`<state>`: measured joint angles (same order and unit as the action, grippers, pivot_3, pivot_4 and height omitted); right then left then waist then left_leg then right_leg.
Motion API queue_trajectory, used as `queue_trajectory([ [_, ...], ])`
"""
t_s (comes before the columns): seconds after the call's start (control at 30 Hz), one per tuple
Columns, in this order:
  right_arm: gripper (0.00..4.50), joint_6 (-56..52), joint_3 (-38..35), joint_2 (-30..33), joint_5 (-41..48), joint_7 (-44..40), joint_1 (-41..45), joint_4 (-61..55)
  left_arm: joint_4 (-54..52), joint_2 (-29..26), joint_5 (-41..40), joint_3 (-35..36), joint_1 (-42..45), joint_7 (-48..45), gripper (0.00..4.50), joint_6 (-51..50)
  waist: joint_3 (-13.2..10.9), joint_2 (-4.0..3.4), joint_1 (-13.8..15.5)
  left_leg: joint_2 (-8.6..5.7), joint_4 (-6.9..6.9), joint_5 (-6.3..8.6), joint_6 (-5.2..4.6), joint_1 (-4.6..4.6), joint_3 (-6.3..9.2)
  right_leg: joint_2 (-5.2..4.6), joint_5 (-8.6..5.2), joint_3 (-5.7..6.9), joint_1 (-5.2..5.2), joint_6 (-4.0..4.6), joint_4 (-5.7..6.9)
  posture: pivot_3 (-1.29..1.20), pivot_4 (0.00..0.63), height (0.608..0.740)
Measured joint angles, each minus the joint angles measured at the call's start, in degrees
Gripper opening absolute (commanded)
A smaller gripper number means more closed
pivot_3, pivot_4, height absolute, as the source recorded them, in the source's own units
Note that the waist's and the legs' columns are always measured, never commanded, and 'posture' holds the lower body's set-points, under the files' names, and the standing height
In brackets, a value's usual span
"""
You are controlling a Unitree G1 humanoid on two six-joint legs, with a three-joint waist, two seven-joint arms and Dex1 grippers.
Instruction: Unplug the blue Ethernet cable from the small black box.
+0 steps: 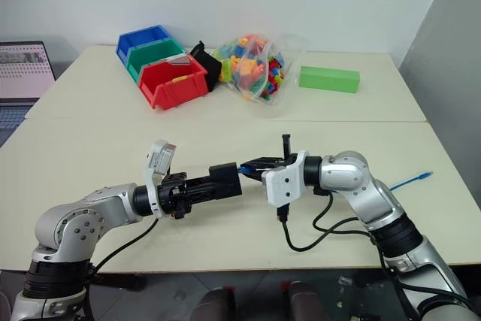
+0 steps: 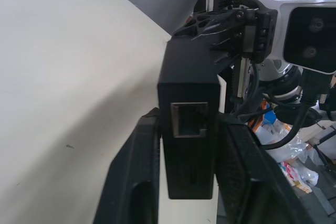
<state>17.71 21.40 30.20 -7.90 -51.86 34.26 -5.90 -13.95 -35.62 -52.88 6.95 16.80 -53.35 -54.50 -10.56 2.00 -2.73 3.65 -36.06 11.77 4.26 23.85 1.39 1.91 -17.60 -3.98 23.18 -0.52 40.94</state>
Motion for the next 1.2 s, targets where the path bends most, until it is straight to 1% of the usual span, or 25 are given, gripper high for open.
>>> queue_trajectory([
  [0.1, 0.16, 0.0, 0.1, 0.0, -0.1, 0.0, -0.2, 0.0, 0.0, 0.0, 0.0, 0.0, -0.1, 0.0, 0.80, 0.0, 0.0, 0.00, 0.0, 0.00, 0.00, 0.00, 0.00, 0.00, 0.00, 0.00, 0.00, 0.00, 0.00, 0.00, 0.00, 0.00, 0.150, 0.740],
  [0.17, 0.87, 0.0, 0.1, 0.0, -0.1, 0.0, -0.5, -0.2, 0.0, 0.0, 0.0, -0.1, -0.4, -0.1, 0.80, 0.0, 0.0, 0.00, 0.0, 0.00, 0.00, 0.00, 0.00, 0.00, 0.01, 0.00, 0.00, 0.00, 0.00, 0.00, 0.00, 0.00, 0.150, 0.740],
  [0.2, 1.05, -0.3, 0.1, 0.0, 0.1, -0.2, -0.8, -0.6, 0.0, 0.0, 0.0, -0.1, -0.5, -0.1, 0.80, 0.0, 0.0, 0.00, 0.0, 0.00, 0.00, 0.00, 0.00, 0.00, 0.00, 0.00, 0.00, 0.00, 0.00, 0.00, 0.00, 0.00, 0.150, 0.740],
  [0.3, 1.77, -2.4, 0.3, 0.0, 2.0, -1.5, -1.6, -3.3, 0.1, -0.2, 0.3, -0.1, -1.0, 0.0, 0.80, 0.0, 0.0, 0.00, 0.0, 0.01, 0.01, 0.00, 0.00, 0.00, 0.00, 0.00, 0.00, -0.01, 0.00, 0.00, 0.00, 0.00, 0.150, 0.740],
  [0.37, 2.14, -4.3, 0.3, 0.1, 3.4, -2.4, -1.7, -4.6, 0.1, -0.5, 0.3, -0.1, -1.5, -0.4, 0.80, 0.1, 0.0, 0.00, 0.0, 0.01, 0.00, 0.00, 0.00, 0.00, 0.02, 0.00, 0.00, -0.01, 0.00, -0.01, 0.00, 0.00, 0.150, 0.740],
  [0.47, 2.73, -9.5, 0.1, 1.0, 7.1, -4.5, -2.2, -7.6, 0.0, -1.3, 1.0, -0.4, -1.8, -2.0, 0.80, 1.3, 0.0, 0.00, 0.1, 0.00, 0.00, 0.00, 0.00, 0.00, 0.03, 0.00, -0.01, 0.00, 0.00, -0.01, -0.01, 0.00, 0.150, 0.740],
  [0.5, 2.78, -12.7, -0.1, 1.2, 9.1, -5.2, -2.6, -8.8, 0.0, -1.6, 1.4, -0.5, -2.0, -2.8, 0.80, 1.8, 0.0, 0.00, 0.1, 0.00, 0.00, 0.00, 0.00, 0.00, 0.02, 0.00, -0.01, 0.00, 0.00, -0.01, -0.01, 0.00, 0.150, 0.740],
  [0.6, 2.78, -26.9, -2.4, 1.8, 18.3, -6.0, -4.6, -13.5, -0.1, -3.7, 3.0, -2.0, -2.7, -6.1, 0.80, 4.0, 0.0, -0.02, 0.1, 0.00, 0.01, 0.00, 0.00, 0.01, 0.03, -0.01, -0.01, -0.03, 0.00, 0.01, -0.01, 0.00, 0.150, 0.740],
  [0.73, 2.78, -47.6, -6.8, 1.8, 33.3, -5.1, -4.7, -18.1, -0.2, -5.8, 5.9, -4.0, -2.7, -11.2, 0.80, 8.3, 0.0, -0.02, 0.1, 0.02, 0.01, 0.00, 0.00, 0.00, 0.05, -0.01, -0.03, -0.03, 0.00, 0.00, -0.01, 0.00, 0.150, 0.740],
  [0.87, 2.78, -60.4, -9.2, 1.1, 42.3, -2.7, -4.9, -18.7, -0.2, -6.1, 7.7, -4.7, -2.6, -14.8, 0.80, 11.6, 0.0, -0.01, 0.1, 0.01, 0.01, 0.01, -0.01, 0.02, 0.03, -0.01, -0.10, -0.03, 0.00, -0.10, -0.03, 0.00, 0.150, 0.740],
  [1.0, 2.78, -66.8, -10.1, 0.0, 46.7, -0.7, -5.9, -18.2, -0.1, -6.8, 8.9, -5.1, -2.5, -16.5, 0.80, 13.1, 0.0, -0.02, 0.0, 0.01, 0.03, 0.01, -0.02, 0.02, 0.02, 0.00, -0.16, -0.03, 0.02, -0.20, -0.03, 0.00, 0.150, 0.740],
  [1.2, 2.78, -69.8, -11.3, -3.3, 49.5, 1.4, -6.1, -14.7, -0.1, -7.2, 9.3, -5.5, -2.5, -17.6, 0.80, 13.7, 0.0, -0.02, -0.2, 0.02, 0.03, 0.01, -0.02, 0.03, 0.02, 0.03, -0.16, -0.01, 0.03, -0.22, -0.04, 0.00, 0.150, 0.740],
])
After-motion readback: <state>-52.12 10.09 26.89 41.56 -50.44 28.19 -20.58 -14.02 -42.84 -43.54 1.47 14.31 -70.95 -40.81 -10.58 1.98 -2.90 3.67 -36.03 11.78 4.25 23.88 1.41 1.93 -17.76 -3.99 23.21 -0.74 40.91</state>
